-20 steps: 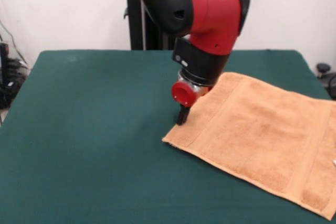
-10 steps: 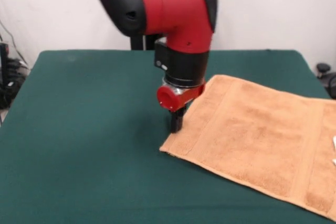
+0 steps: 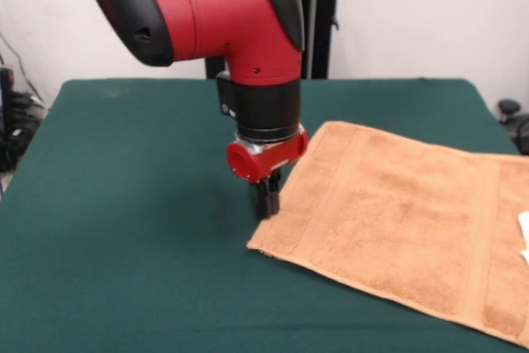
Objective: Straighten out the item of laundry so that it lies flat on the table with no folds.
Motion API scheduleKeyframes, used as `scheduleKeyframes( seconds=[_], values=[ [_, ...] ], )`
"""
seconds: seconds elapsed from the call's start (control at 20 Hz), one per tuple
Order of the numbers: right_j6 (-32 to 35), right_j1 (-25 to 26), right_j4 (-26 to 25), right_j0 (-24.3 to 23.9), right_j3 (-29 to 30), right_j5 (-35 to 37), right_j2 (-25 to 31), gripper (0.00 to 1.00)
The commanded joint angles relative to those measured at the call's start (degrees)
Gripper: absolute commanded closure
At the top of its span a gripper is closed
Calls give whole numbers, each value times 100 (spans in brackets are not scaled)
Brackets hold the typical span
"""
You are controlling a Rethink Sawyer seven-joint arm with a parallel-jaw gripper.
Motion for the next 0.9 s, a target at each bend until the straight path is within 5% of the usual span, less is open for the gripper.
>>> scheduleKeyframes(
  seconds=[0.05, 0.35, 0.9],
  values=[
    [-3291, 366, -876, -210, -575, 1334, -444, 100],
    [-3964, 278, -1023, -138, -799, 1593, -699, 100],
    [-4068, 200, -1760, 467, -1152, 1642, -1375, 100]
  ],
)
